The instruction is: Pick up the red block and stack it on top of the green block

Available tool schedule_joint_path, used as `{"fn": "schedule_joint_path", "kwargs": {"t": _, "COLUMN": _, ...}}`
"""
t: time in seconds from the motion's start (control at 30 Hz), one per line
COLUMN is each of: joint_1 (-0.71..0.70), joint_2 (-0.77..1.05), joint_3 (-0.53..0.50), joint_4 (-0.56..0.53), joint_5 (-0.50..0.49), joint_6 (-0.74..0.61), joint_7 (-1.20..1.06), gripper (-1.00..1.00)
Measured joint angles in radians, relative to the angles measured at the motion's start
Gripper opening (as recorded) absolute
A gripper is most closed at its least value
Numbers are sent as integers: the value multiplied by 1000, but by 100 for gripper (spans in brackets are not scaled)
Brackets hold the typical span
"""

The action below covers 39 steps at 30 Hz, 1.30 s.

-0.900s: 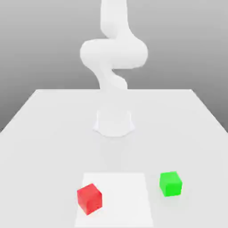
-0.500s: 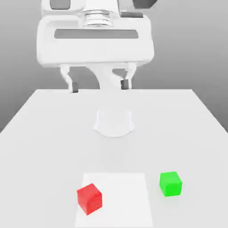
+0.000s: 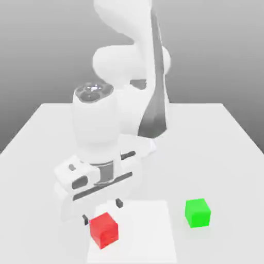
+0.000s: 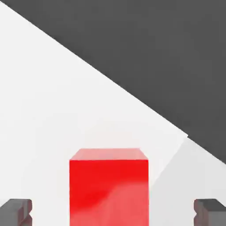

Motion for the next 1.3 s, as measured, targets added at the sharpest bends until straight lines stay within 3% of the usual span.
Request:
{"fn": "schedule_joint_path", "kwargs": {"t": 0.03, "joint_1": -21, "joint_2": 36, "joint_3": 25, "joint_4": 5, "joint_5": 17, "joint_6": 30, "joint_7": -13, "gripper": 0}}
{"fn": "schedule_joint_path", "kwargs": {"t": 0.07, "joint_1": -32, "joint_2": 57, "joint_3": 39, "joint_4": 9, "joint_5": 29, "joint_6": 47, "joint_7": -22, "gripper": -100}}
{"fn": "schedule_joint_path", "kwargs": {"t": 0.3, "joint_1": -32, "joint_2": 54, "joint_3": 38, "joint_4": 8, "joint_5": 26, "joint_6": 43, "joint_7": -20, "gripper": -100}}
{"fn": "schedule_joint_path", "kwargs": {"t": 0.5, "joint_1": 8, "joint_2": -133, "joint_3": -16, "joint_4": -25, "joint_5": -96, "joint_6": -107, "joint_7": 83, "gripper": -100}}
{"fn": "schedule_joint_path", "kwargs": {"t": 1.03, "joint_1": 385, "joint_2": -330, "joint_3": 158, "joint_4": -134, "joint_5": -172, "joint_6": -190, "joint_7": 688, "gripper": -100}}
{"fn": "schedule_joint_path", "kwargs": {"t": 1.27, "joint_1": 407, "joint_2": -148, "joint_3": 164, "joint_4": -135, "joint_5": -156, "joint_6": -8, "joint_7": 721, "gripper": -100}}
{"fn": "schedule_joint_path", "kwargs": {"t": 1.3, "joint_1": 406, "joint_2": -131, "joint_3": 164, "joint_4": -134, "joint_5": -155, "joint_6": 9, "joint_7": 721, "gripper": 100}}
